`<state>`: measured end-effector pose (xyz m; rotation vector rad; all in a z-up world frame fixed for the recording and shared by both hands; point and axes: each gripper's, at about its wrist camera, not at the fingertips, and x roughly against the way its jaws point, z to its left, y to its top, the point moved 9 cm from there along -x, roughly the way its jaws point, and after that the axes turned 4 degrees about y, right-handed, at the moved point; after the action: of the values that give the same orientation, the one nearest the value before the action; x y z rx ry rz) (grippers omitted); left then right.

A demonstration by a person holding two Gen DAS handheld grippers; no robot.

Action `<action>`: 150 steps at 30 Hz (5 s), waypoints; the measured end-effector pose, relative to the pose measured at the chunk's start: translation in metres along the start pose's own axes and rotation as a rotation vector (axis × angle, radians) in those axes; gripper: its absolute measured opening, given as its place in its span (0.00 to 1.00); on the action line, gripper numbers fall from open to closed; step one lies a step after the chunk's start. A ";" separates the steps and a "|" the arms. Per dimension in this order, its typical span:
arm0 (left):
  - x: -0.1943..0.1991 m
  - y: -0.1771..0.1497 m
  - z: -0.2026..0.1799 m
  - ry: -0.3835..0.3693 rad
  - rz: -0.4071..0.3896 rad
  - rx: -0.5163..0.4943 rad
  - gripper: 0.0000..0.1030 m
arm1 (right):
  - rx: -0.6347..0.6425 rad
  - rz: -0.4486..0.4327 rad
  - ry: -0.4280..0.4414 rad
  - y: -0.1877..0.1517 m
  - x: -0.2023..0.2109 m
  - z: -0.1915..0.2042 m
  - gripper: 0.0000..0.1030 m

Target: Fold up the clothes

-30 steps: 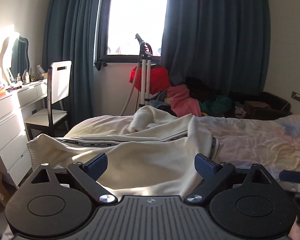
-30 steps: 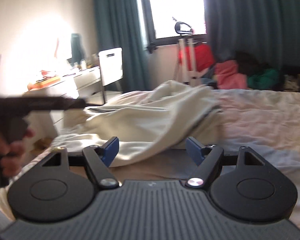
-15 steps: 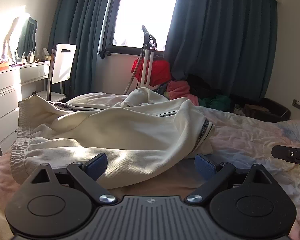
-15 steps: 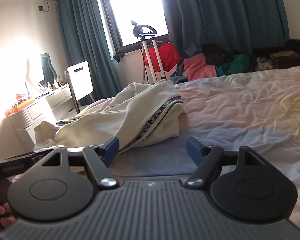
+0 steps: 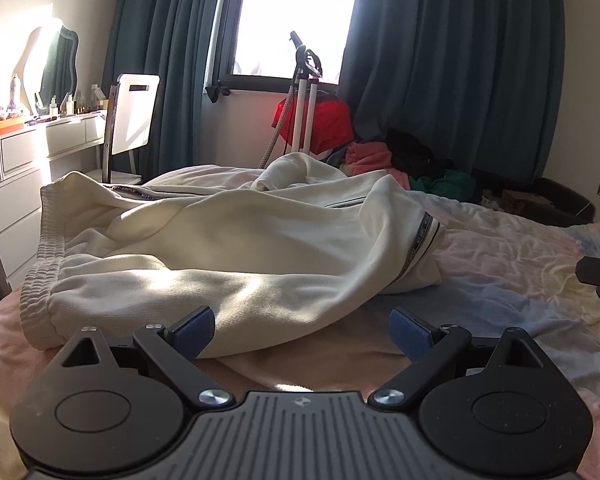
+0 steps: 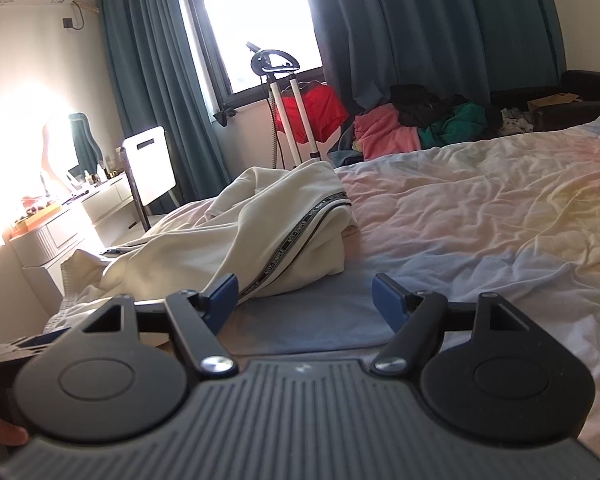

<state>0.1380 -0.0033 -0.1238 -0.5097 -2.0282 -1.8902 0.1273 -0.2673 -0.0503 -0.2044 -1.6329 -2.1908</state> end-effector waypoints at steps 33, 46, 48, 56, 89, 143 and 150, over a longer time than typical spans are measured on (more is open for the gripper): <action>-0.293 0.131 -0.133 -0.188 0.124 0.025 0.39 | -0.288 0.084 -0.237 -0.018 -0.066 -0.140 0.74; -0.094 0.091 -0.160 -0.343 -0.035 -0.254 0.02 | -0.251 0.090 -0.202 -0.026 -0.074 -0.119 0.74; -0.057 0.069 -0.138 -0.335 -0.026 -0.236 0.02 | -0.232 0.078 -0.177 -0.025 -0.070 -0.109 0.74; -0.002 -0.006 -0.070 -0.251 0.073 -0.103 0.02 | -0.361 0.065 0.061 -0.026 -0.056 -0.074 0.73; -0.077 0.003 -0.032 -0.575 0.032 0.322 0.03 | -0.506 0.032 -0.047 0.092 -0.287 -0.089 0.06; -0.032 -0.044 -0.100 -0.493 0.125 0.008 0.21 | -0.687 -0.473 -0.234 0.058 0.011 -0.312 0.06; -0.034 -0.048 -0.105 -0.483 0.188 -0.017 0.34 | -0.991 -0.202 -0.471 -0.038 0.001 -0.369 0.06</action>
<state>0.1450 -0.1124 -0.1741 -1.2144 -2.1455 -1.7961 0.1548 -0.6064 -0.1974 -0.9046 -0.5873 -3.1013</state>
